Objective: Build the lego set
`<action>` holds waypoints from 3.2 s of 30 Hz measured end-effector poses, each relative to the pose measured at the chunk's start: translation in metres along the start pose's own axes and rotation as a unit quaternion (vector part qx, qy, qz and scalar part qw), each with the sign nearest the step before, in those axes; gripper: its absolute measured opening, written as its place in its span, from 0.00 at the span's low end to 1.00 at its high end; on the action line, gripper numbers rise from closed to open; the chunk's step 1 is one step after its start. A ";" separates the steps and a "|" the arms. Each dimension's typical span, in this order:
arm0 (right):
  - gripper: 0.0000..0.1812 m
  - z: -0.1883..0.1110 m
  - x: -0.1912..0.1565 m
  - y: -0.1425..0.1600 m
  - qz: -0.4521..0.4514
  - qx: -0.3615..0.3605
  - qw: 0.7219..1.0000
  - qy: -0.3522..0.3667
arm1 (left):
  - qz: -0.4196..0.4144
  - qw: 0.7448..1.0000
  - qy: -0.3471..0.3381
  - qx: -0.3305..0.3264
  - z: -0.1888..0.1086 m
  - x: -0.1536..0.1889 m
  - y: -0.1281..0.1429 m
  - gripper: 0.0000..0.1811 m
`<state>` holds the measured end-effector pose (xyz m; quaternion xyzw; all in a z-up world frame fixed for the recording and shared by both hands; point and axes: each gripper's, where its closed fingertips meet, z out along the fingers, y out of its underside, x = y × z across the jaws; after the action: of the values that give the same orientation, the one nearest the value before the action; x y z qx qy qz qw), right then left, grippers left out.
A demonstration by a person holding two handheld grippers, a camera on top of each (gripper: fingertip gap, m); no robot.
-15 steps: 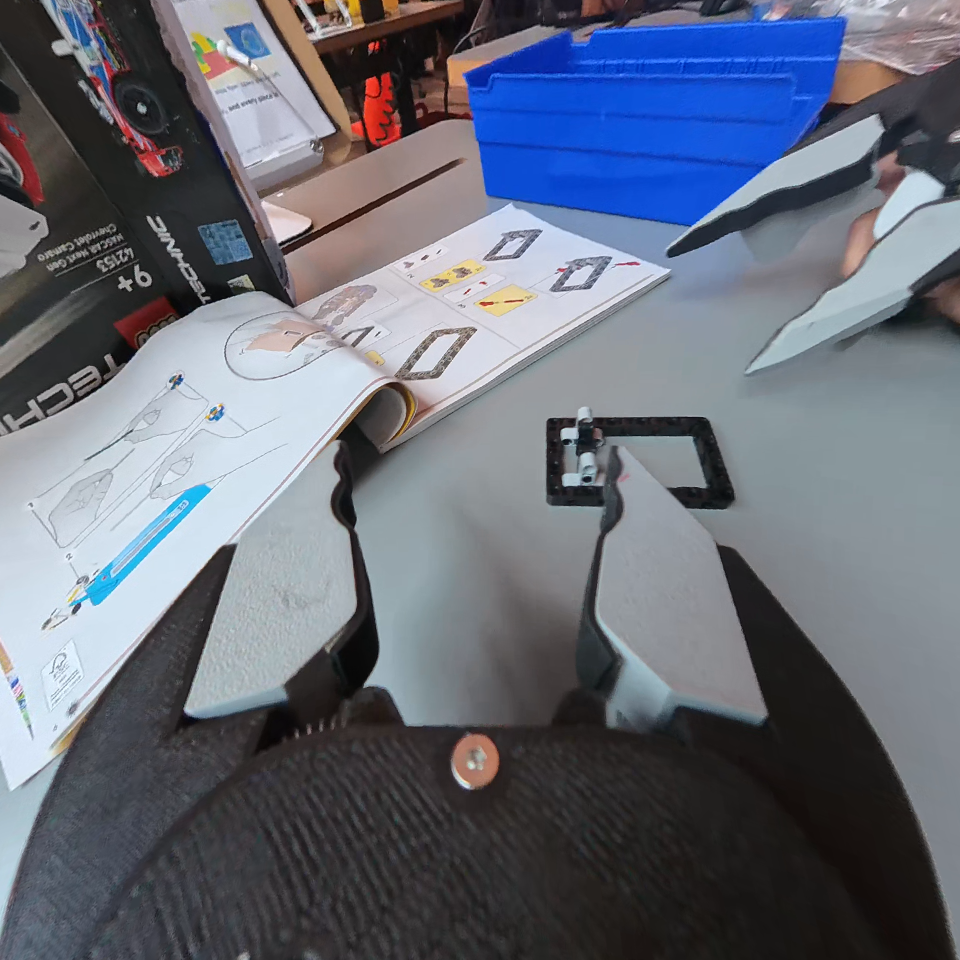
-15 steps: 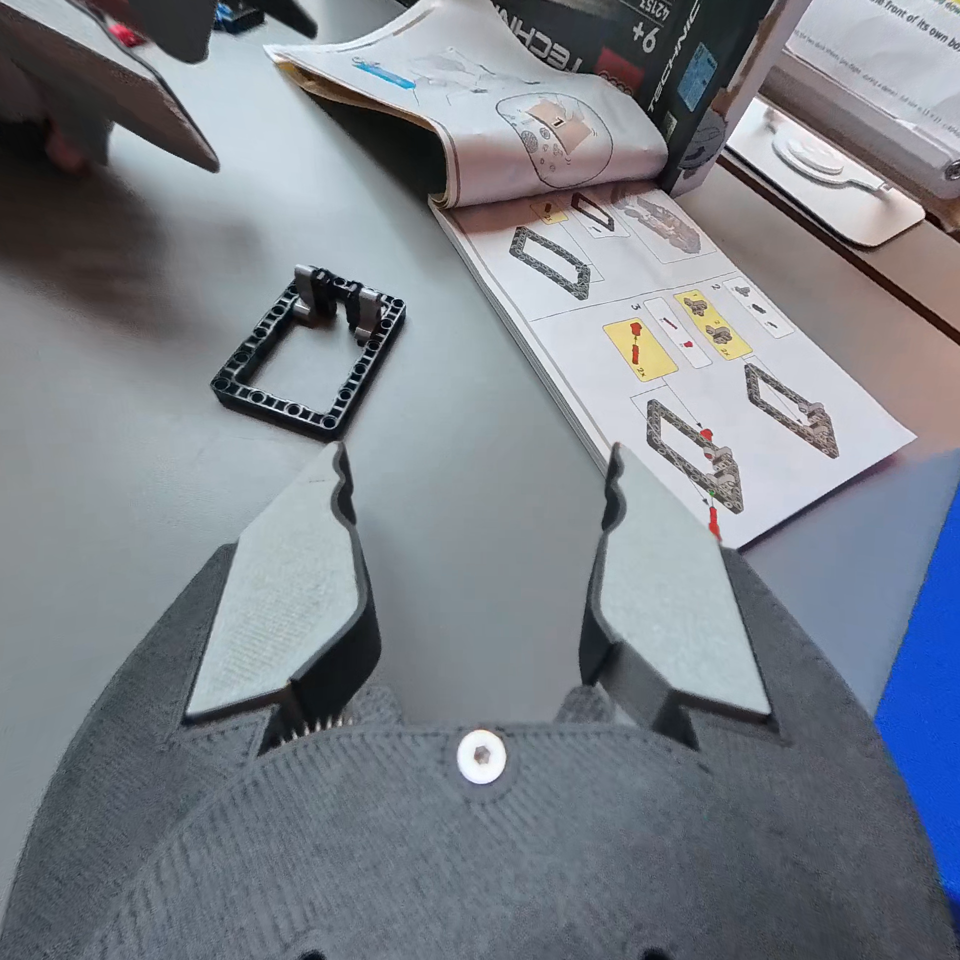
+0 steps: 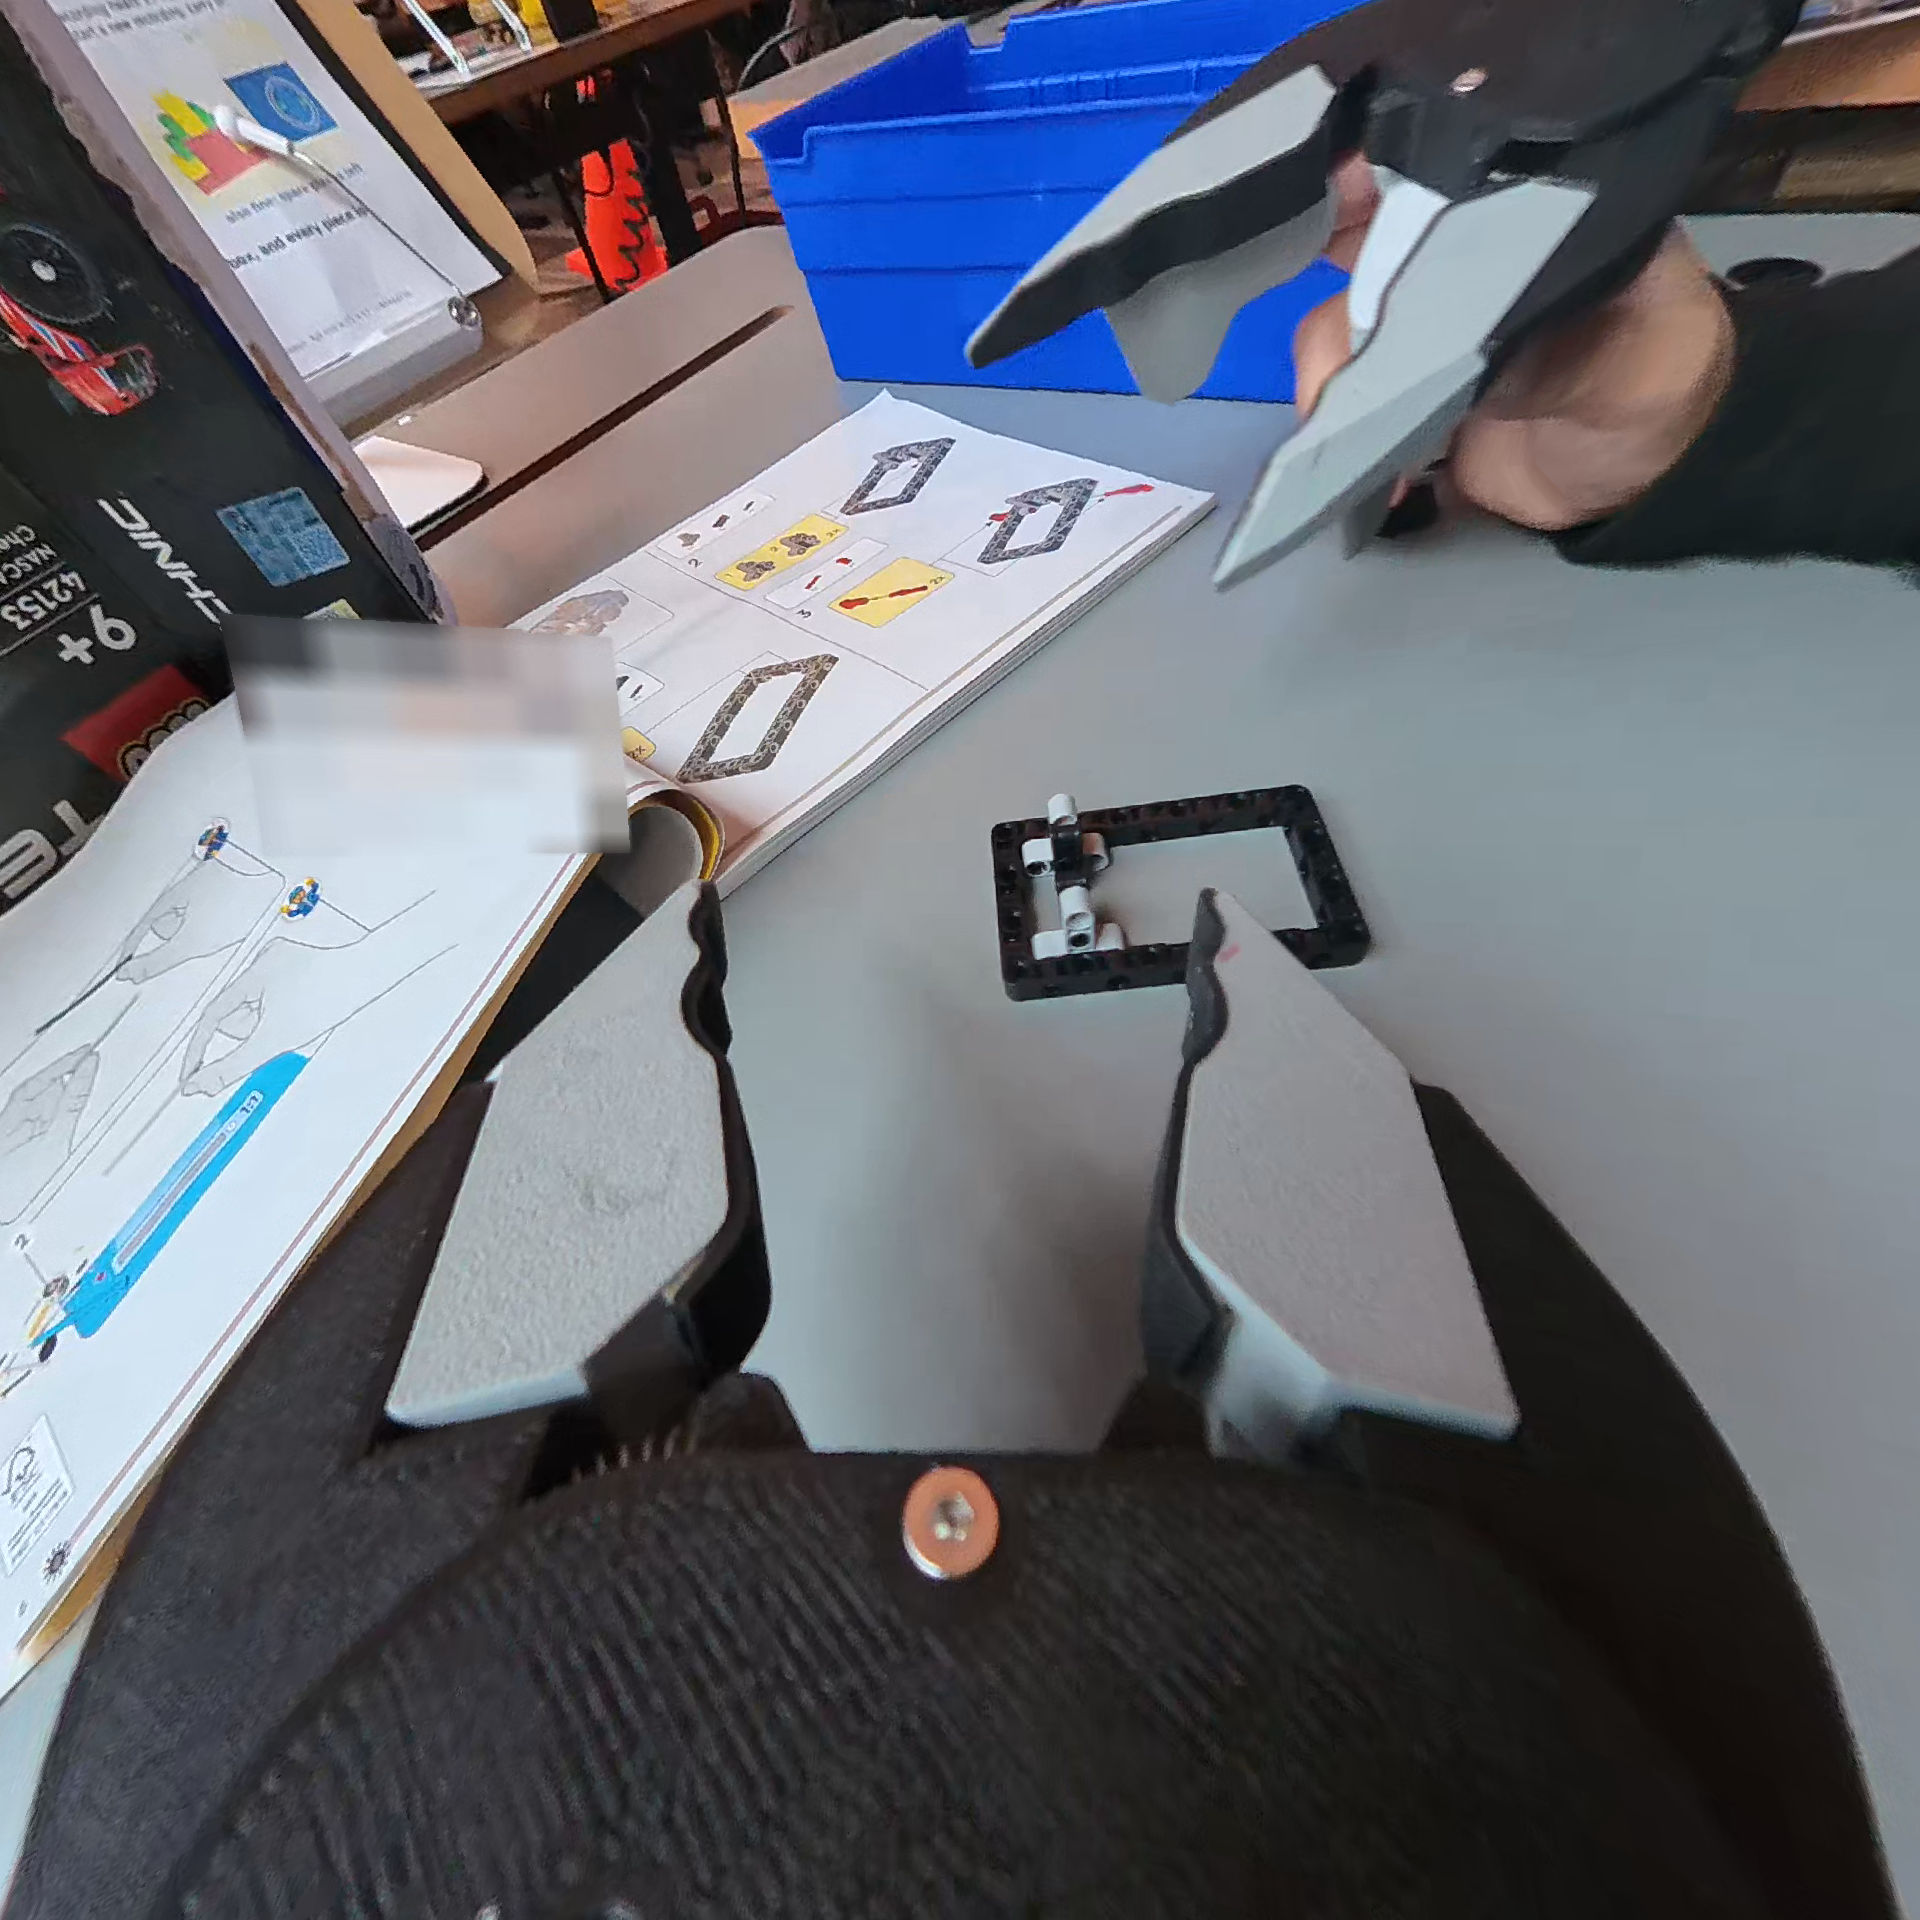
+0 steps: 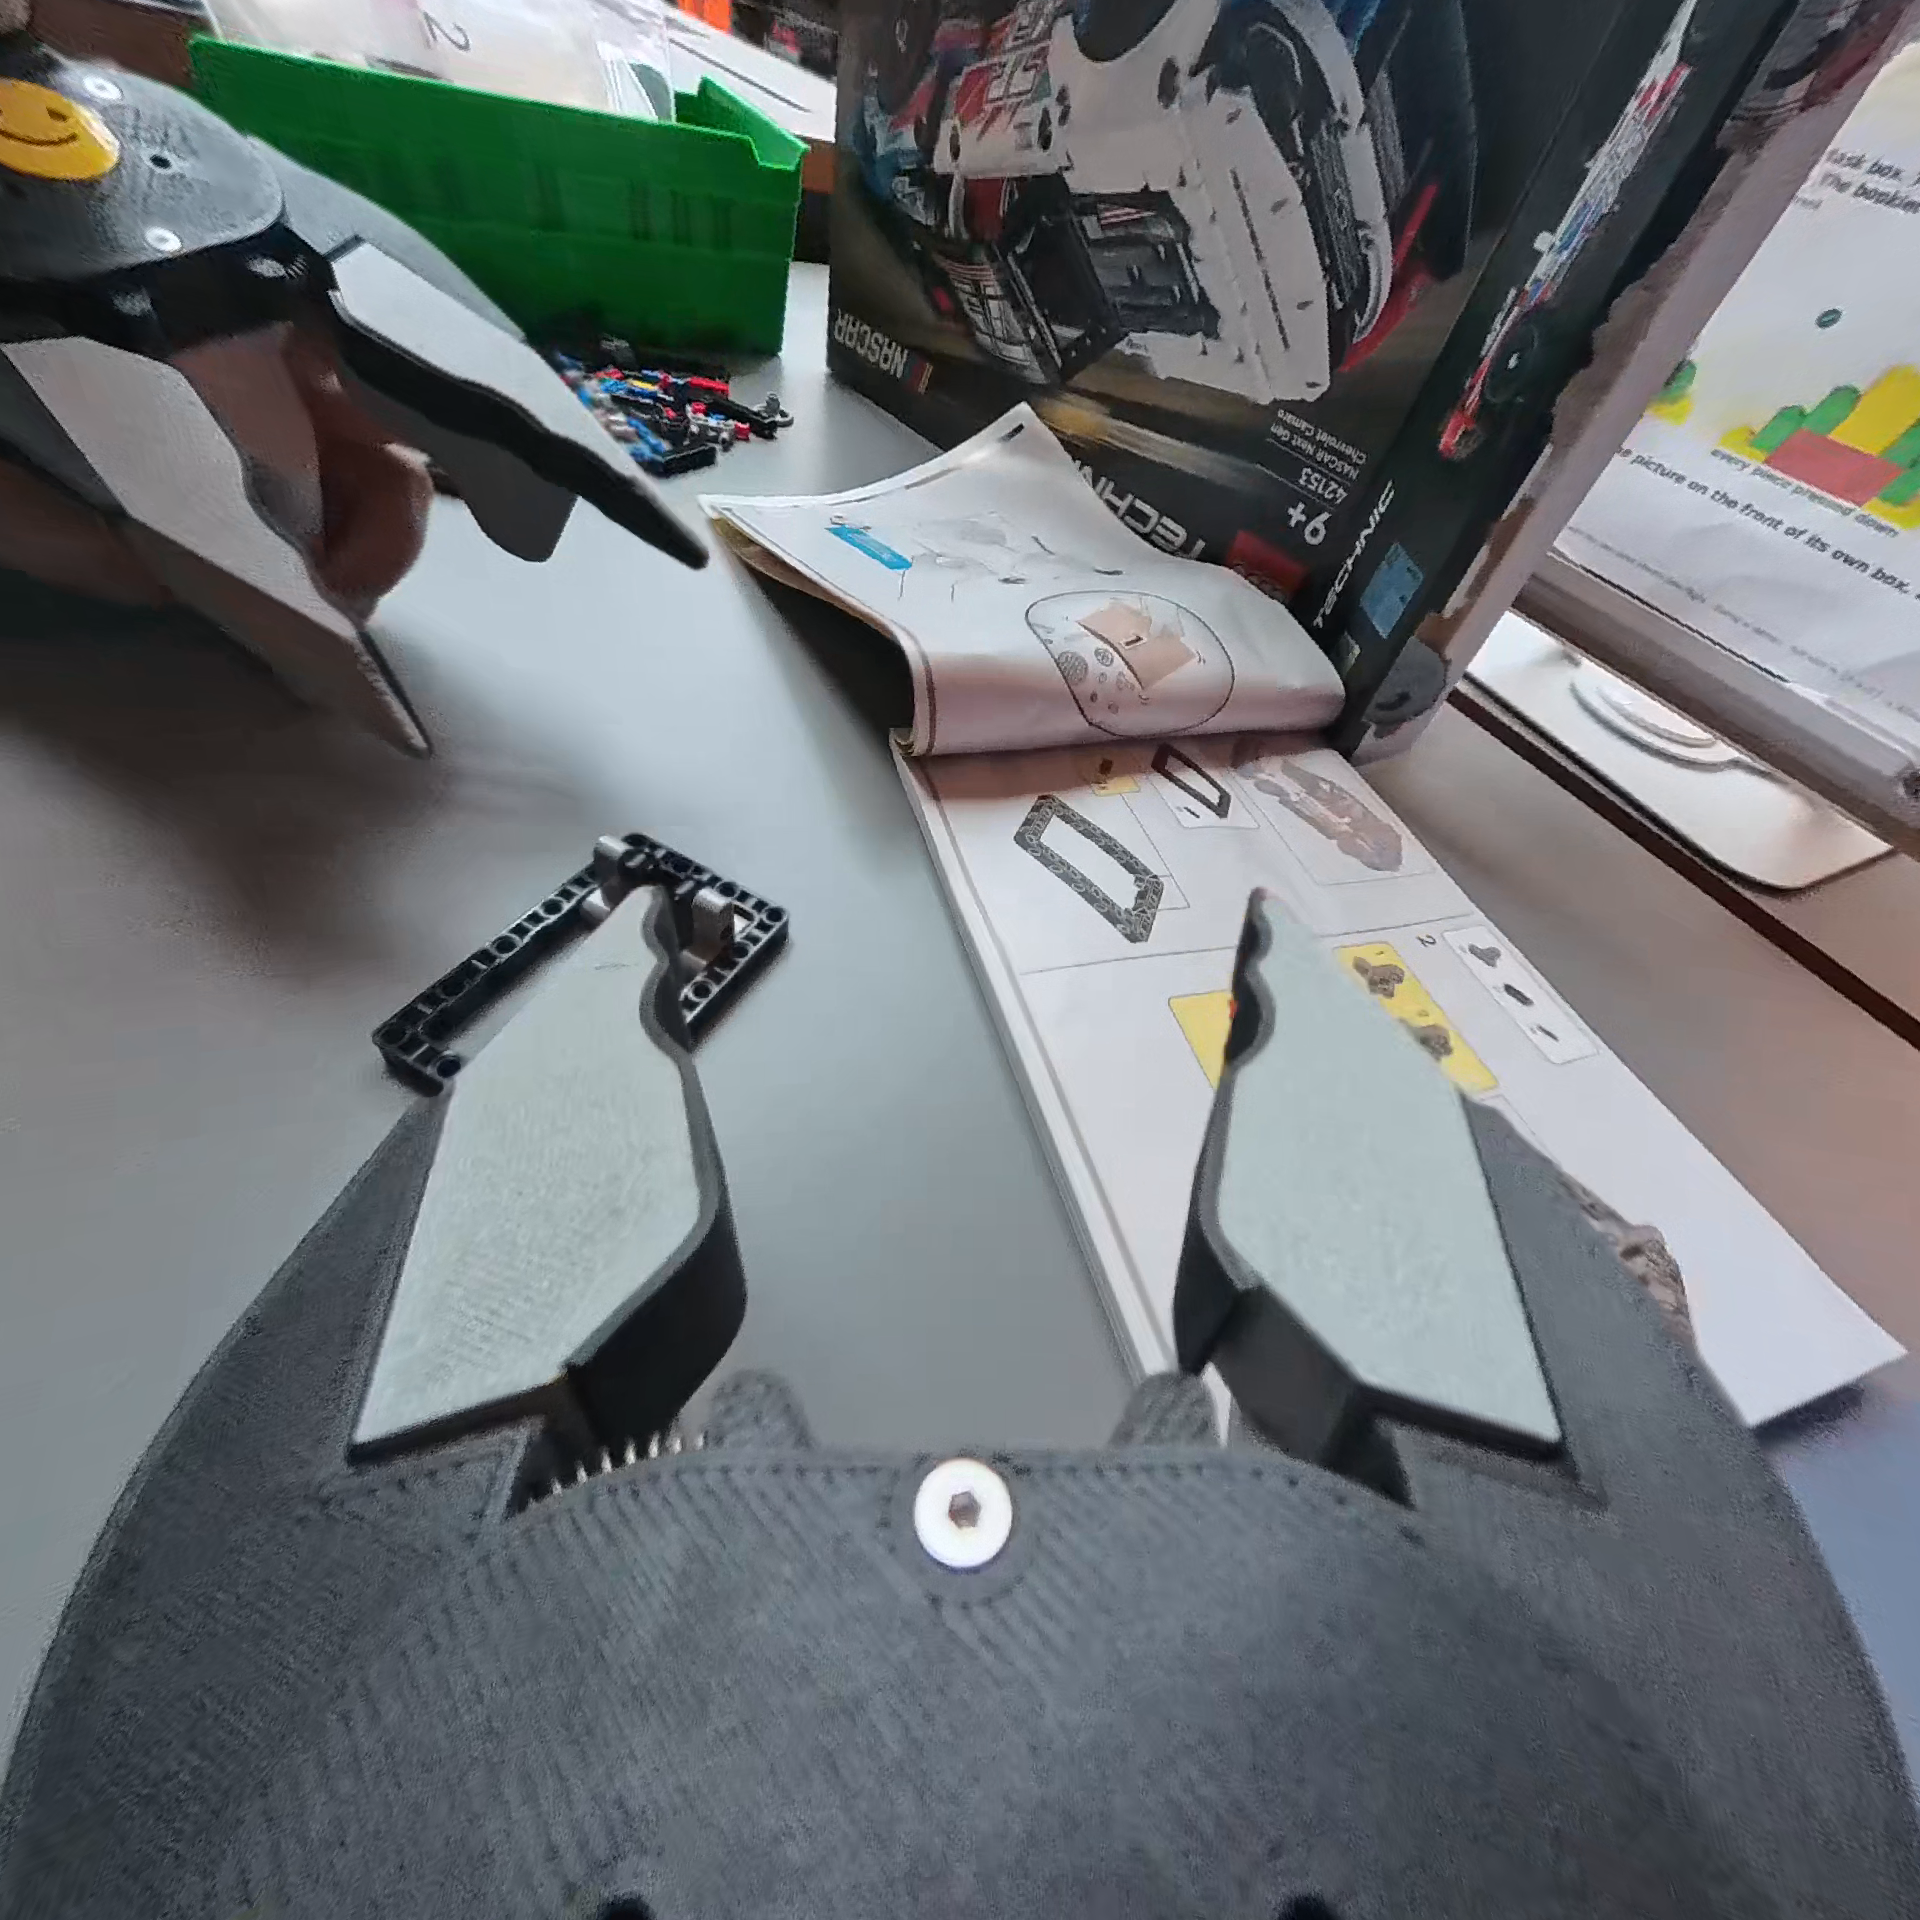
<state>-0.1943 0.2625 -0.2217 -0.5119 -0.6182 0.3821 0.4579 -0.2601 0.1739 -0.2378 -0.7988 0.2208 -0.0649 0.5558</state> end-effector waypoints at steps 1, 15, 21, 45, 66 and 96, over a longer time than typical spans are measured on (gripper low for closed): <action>0.56 0.001 0.002 -0.004 0.001 0.010 1.000 -0.006 | 0.005 1.000 0.001 0.001 0.000 0.001 0.000 0.48; 0.57 -0.007 0.011 -0.011 0.066 0.064 0.994 -0.058 | 0.006 1.000 0.005 0.029 -0.005 -0.002 -0.007 0.47; 0.55 -0.002 0.026 -0.010 0.055 0.059 0.997 0.014 | 0.038 0.996 -0.055 0.062 -0.012 -0.012 -0.015 0.44; 0.68 -0.002 0.020 -0.033 0.066 0.097 0.993 0.008 | 0.058 0.997 -0.031 -0.027 0.001 0.000 0.008 0.36; 0.36 0.021 0.086 -0.039 0.045 0.063 0.997 0.013 | -0.007 0.998 0.038 0.057 0.038 -0.036 -0.027 0.55; 0.15 0.013 0.104 -0.025 0.025 0.016 0.994 0.109 | 0.051 0.998 0.045 -0.005 0.033 -0.029 -0.004 0.13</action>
<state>-0.2192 0.3598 -0.1840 -0.5586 -0.5453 0.3451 0.5211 -0.2732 0.2152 -0.2425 -0.7856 0.2866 -0.0708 0.5438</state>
